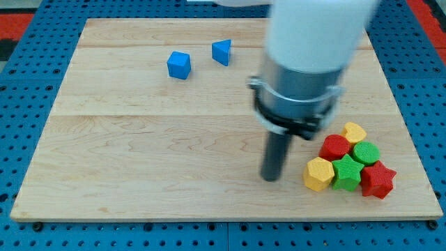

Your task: Move the blue cube towards the yellow hexagon

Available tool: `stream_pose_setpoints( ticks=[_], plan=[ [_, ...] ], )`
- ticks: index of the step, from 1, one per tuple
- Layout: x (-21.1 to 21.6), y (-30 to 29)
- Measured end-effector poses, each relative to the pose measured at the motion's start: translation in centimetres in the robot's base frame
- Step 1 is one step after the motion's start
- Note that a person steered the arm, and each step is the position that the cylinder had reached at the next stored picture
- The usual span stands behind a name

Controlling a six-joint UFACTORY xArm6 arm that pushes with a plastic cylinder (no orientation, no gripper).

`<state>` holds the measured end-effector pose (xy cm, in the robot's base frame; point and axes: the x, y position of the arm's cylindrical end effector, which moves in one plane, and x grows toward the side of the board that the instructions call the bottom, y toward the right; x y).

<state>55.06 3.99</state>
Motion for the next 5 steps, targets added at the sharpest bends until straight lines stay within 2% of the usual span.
stream_pose_setpoints(
  ticks=[2, 3, 4, 5],
  plan=[
    [-10.7, -21.3],
    [-17.8, -27.0],
    [-23.0, -23.5],
    [-24.4, -14.3]
  ],
)
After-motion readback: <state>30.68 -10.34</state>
